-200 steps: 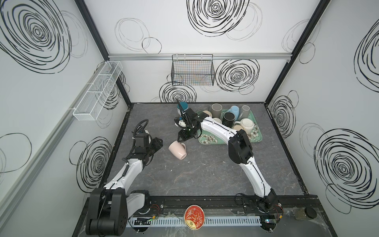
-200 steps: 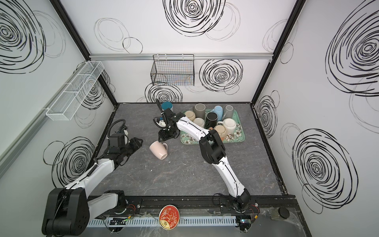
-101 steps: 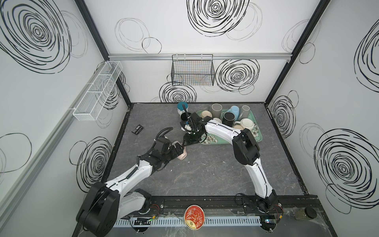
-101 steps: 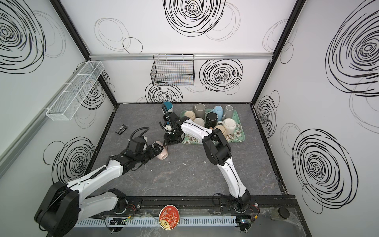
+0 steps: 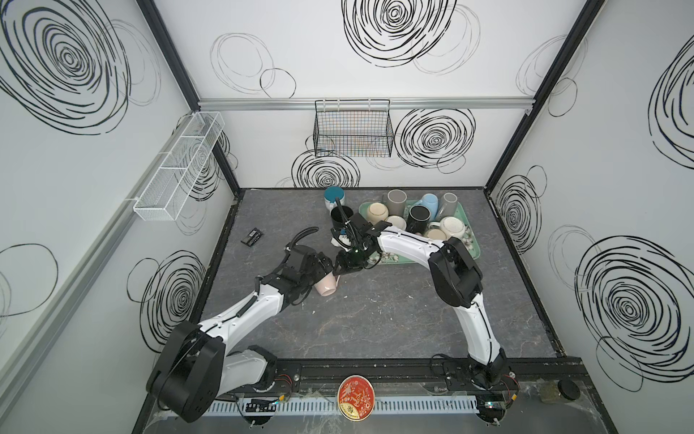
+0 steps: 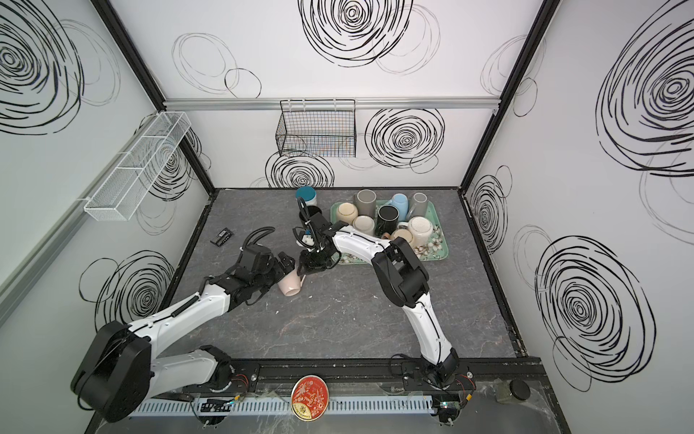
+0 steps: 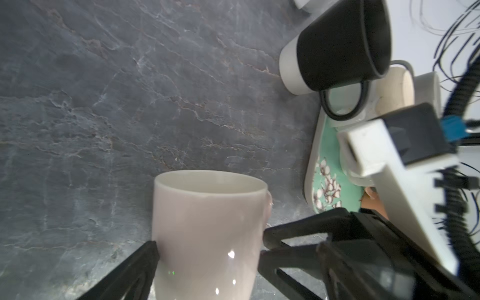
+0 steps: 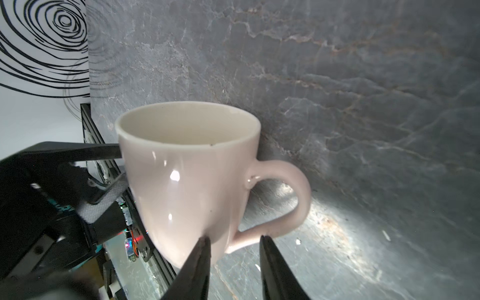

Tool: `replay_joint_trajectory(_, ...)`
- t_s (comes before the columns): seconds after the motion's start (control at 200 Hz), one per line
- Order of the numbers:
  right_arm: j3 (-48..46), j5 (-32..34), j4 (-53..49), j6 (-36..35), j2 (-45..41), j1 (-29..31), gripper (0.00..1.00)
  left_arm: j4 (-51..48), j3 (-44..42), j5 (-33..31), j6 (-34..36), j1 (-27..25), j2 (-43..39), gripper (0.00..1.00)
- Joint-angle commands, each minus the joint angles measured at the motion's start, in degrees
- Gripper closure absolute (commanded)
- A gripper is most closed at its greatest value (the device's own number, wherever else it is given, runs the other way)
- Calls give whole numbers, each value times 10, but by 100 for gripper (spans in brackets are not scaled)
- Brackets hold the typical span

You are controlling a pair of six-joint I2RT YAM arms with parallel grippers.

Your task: Turn the mug right side up

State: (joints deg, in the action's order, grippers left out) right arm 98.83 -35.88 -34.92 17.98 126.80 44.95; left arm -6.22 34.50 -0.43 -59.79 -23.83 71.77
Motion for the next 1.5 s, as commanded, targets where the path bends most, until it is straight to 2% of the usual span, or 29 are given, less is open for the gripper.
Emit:
replay_joint_trajectory(0.0,-10,-24,27,7,-29,4,69,-11,7,-10,18,0,23,0)
replay_joint_trajectory(0.135,-24,-29,45,15,-35,-2,69,-34,31,-6,73,17,61,5)
replay_joint_trajectory(0.405,-70,-44,118,77,-66,-50,55,-33,44,17,141,42,96,16)
replay_joint_trajectory(0.525,-71,-67,153,96,-61,-70,53,-5,30,35,154,51,99,21)
replay_joint_trajectory(0.745,-15,-91,120,84,-4,-73,52,65,-16,67,157,71,91,30)
replay_joint_trajectory(1.121,22,-123,136,103,59,-66,52,168,-72,134,176,105,98,34)
replay_joint_trajectory(1.216,45,-146,142,110,79,-65,52,183,-79,146,180,109,104,34)
replay_joint_trajectory(1.381,76,-190,147,116,106,-61,64,206,-88,164,184,120,110,34)
replay_joint_trajectory(1.491,72,-204,144,113,105,-58,67,211,-91,172,188,131,110,34)
